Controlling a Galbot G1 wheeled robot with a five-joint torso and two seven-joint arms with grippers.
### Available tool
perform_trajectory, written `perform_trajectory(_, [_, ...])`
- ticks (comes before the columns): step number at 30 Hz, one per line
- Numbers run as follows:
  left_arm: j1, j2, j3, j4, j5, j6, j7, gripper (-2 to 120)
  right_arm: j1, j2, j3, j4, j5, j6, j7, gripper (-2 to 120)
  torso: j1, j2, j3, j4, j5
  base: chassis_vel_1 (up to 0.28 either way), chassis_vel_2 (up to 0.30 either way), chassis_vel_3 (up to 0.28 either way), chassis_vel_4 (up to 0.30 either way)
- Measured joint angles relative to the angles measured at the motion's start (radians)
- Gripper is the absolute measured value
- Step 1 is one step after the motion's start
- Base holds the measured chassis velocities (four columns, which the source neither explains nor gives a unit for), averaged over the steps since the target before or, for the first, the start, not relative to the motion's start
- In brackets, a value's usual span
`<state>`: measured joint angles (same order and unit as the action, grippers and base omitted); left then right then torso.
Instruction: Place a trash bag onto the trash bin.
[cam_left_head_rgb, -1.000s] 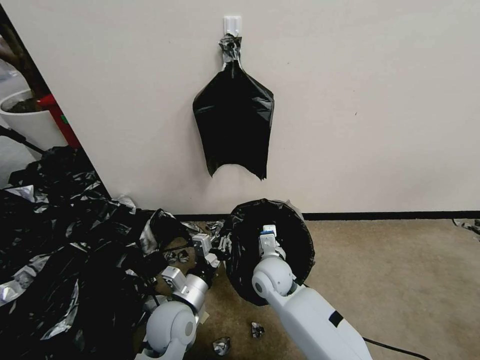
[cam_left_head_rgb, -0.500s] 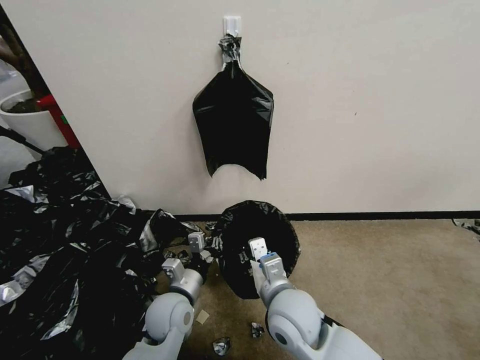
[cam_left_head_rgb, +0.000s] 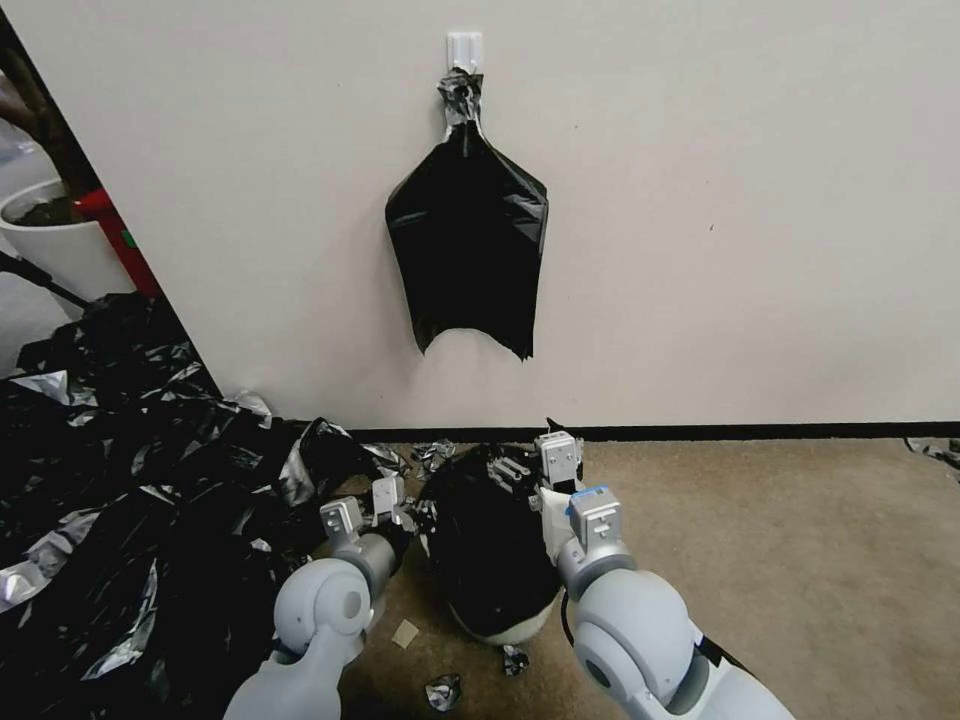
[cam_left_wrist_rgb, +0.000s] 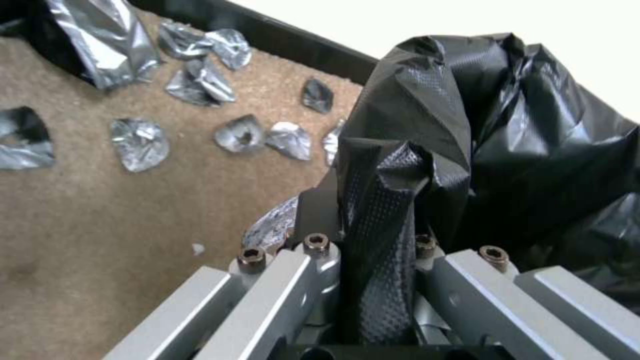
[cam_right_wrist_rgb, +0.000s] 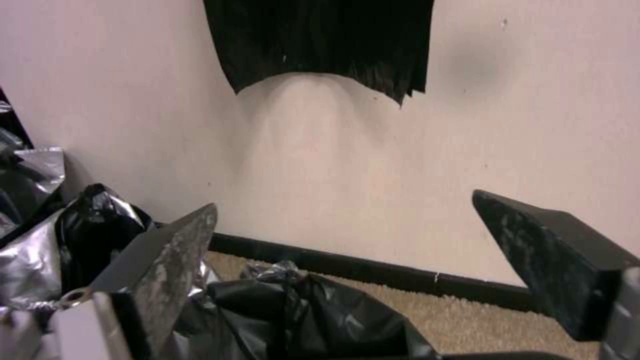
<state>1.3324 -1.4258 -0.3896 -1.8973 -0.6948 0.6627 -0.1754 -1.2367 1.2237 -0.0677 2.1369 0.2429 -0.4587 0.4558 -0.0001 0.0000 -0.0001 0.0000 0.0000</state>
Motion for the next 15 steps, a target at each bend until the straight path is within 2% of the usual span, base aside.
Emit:
perform_trajectory(6, [0.035,0.012,0.016,-0.005,0.081,-0.08,0.008,27,-0.009,0.018,0.013,-0.028,-0.006,0.021,0.0,100,0.0,0.0,0.0,0.0,-0.0001,0.0,0.0,0.0,0.0])
perform_trajectory(9, [0.053,0.021,0.015,-0.027,0.088,-0.103,0.019,35,-0.012,0.021,0.018,-0.033,-0.006,0.028,0.0,100,0.0,0.0,0.0,0.0,0.0,0.0,0.0,0.0,0.0])
perform_trajectory(12, [0.079,0.042,0.003,-0.063,0.091,-0.126,0.037,50,-0.015,0.025,0.026,-0.041,-0.006,0.046,0.0,100,0.0,0.0,0.0,0.0001,-0.0001,0.0,0.0,0.0,0.0])
perform_trajectory(13, [0.079,0.042,0.003,-0.063,0.091,-0.126,0.037,50,-0.015,0.025,0.026,-0.041,-0.006,0.046,0.0,100,0.0,0.0,0.0,0.0001,-0.0001,0.0,0.0,0.0,0.0])
perform_trajectory(15, [0.088,0.054,-0.006,-0.079,0.092,-0.143,0.048,60,-0.018,0.028,0.031,-0.045,-0.009,0.057,0.001,100,0.0,0.0,0.0,0.0001,0.0,0.0,0.0,0.0,0.0])
